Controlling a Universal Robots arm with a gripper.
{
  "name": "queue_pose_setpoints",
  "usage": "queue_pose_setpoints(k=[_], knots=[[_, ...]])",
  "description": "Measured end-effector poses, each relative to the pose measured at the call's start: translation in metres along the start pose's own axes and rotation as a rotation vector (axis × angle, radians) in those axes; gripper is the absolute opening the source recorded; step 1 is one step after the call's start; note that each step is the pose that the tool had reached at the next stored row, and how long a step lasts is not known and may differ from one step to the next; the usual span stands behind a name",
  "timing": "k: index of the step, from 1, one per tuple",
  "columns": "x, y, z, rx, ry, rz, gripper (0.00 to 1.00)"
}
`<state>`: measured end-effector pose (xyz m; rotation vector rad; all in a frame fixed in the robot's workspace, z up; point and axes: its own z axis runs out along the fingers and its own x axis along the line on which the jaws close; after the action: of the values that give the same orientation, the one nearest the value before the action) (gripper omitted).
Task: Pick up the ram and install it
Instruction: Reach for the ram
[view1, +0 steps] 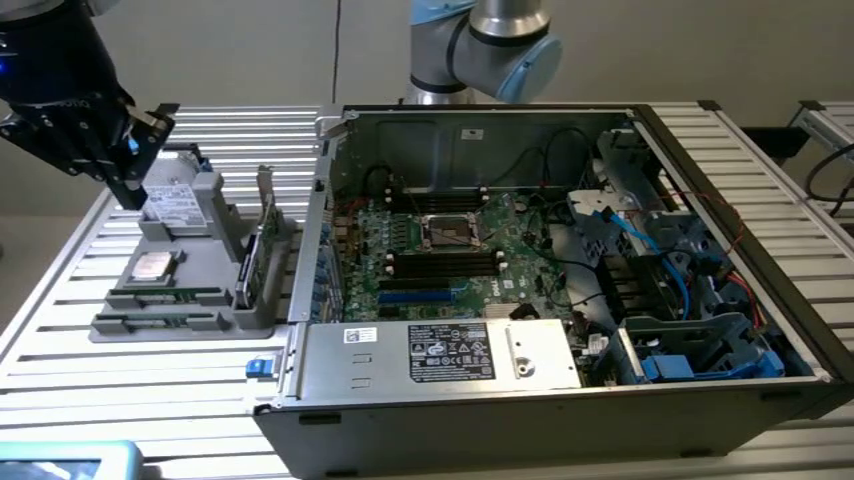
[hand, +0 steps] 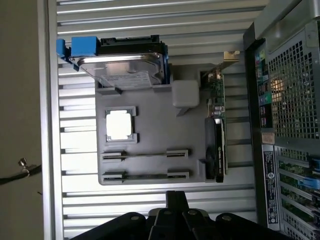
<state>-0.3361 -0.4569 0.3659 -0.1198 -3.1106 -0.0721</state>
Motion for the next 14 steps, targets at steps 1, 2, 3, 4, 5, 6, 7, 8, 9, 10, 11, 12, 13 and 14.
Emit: queue_pose_setpoints(k=[1,2,3,4,5,6,7,8,9,10,11,12,13,14], knots=[[0.0019,-0.0001,0.0004,-0.0001,0.0000,0.000,0.11],[0.0032,-0.0001,0.0008,0.0000,0.0001,0.000,0.11],[0.0038,0.0003,0.0013,-0.0002,0.0002,0.000,0.11],[0.0042,0.0012,0.0018,-0.0001,0.0005,0.000,0.11],[0.0045,0.0024,0.0026,-0.0001,0.0007,0.000,0.11],[0.0047,0.0033,0.0034,-0.0001,0.0010,0.000,0.11],[0.0049,0.0039,0.0043,-0.0001,0.0011,0.000,0.11],[0.0054,0.0041,0.0053,-0.0001,0.0013,0.000,0.11],[0.0059,0.0043,0.0062,-0.0001,0.0015,0.000,0.11],[0.0065,0.0045,0.0070,0.0000,0.0018,0.000,0.11],[0.0073,0.0046,0.0077,0.0002,0.0021,0.000,0.11],[0.0081,0.0047,0.0084,0.0002,0.0023,0.000,0.11],[0.0090,0.0049,0.0092,0.0001,0.0024,0.000,0.11],[0.0099,0.0052,0.0100,0.0000,0.0024,0.000,0.11]])
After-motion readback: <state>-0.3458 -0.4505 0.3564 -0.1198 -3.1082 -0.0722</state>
